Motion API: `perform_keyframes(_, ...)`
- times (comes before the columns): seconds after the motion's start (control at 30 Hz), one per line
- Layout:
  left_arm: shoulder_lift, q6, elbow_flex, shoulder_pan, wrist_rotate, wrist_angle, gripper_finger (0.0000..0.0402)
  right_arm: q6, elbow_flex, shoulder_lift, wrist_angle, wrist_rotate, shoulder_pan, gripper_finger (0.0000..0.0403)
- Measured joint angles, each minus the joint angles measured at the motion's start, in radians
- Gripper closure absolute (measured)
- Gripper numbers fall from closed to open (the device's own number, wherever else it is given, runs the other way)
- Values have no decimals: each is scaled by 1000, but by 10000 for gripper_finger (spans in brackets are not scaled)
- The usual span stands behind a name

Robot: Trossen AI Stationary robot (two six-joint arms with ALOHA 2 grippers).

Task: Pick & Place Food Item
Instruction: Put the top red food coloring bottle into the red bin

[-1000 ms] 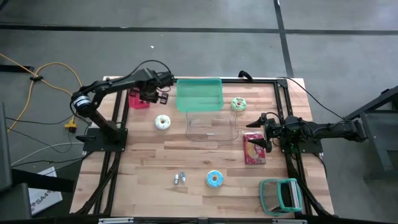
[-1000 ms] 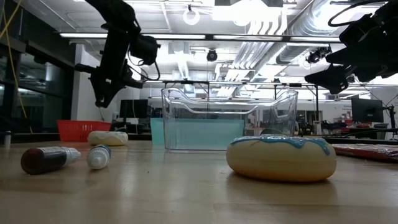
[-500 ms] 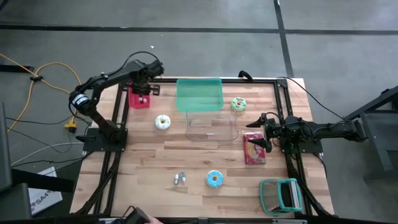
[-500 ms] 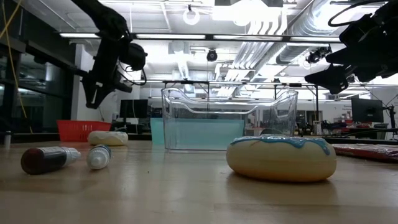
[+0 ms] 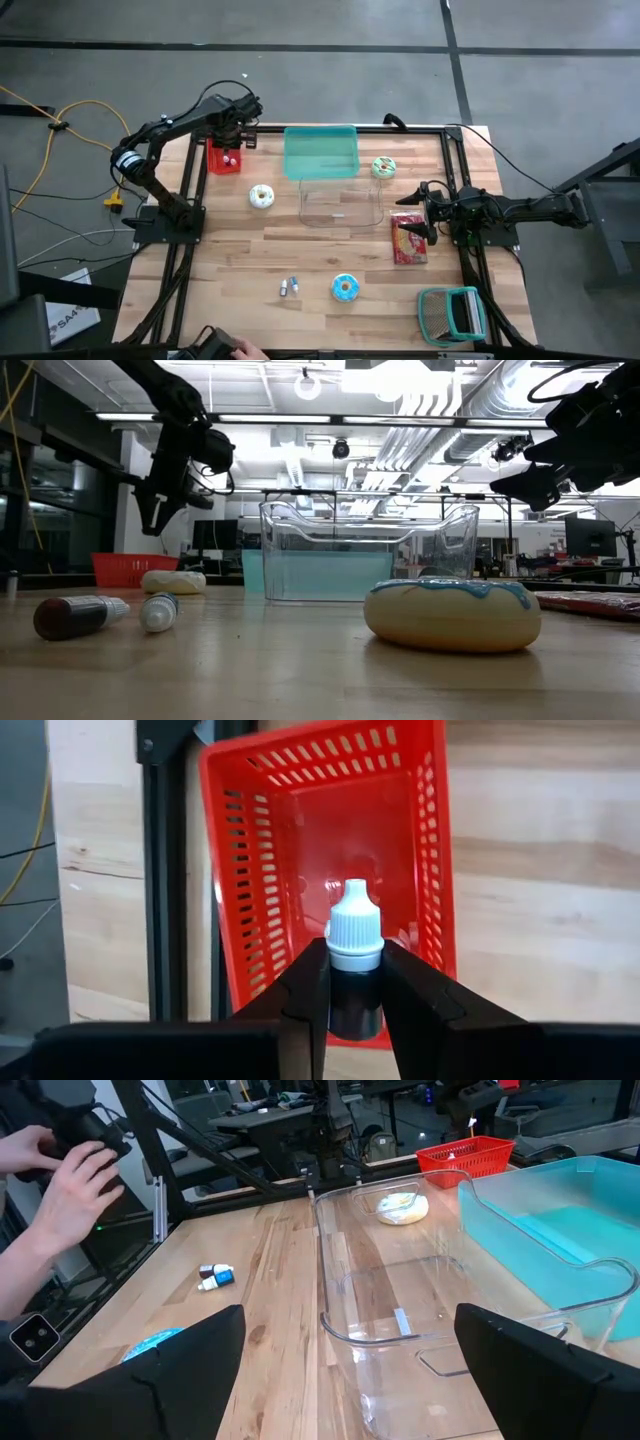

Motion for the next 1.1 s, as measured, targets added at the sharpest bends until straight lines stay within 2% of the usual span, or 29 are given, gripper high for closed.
perform_keyframes(0.37, 5, -27, 0, 23, -2, 18, 334, 0, 0, 0, 0, 0, 0, 53)
perform_keyframes(0.8, 146, -5, 0, 34, -5, 133, 334, 0, 0, 0, 0, 0, 0, 53)
perform_keyframes(1.1, 201, -4, 0, 52, -9, 152, 334, 0, 0, 0, 0, 0, 0, 53)
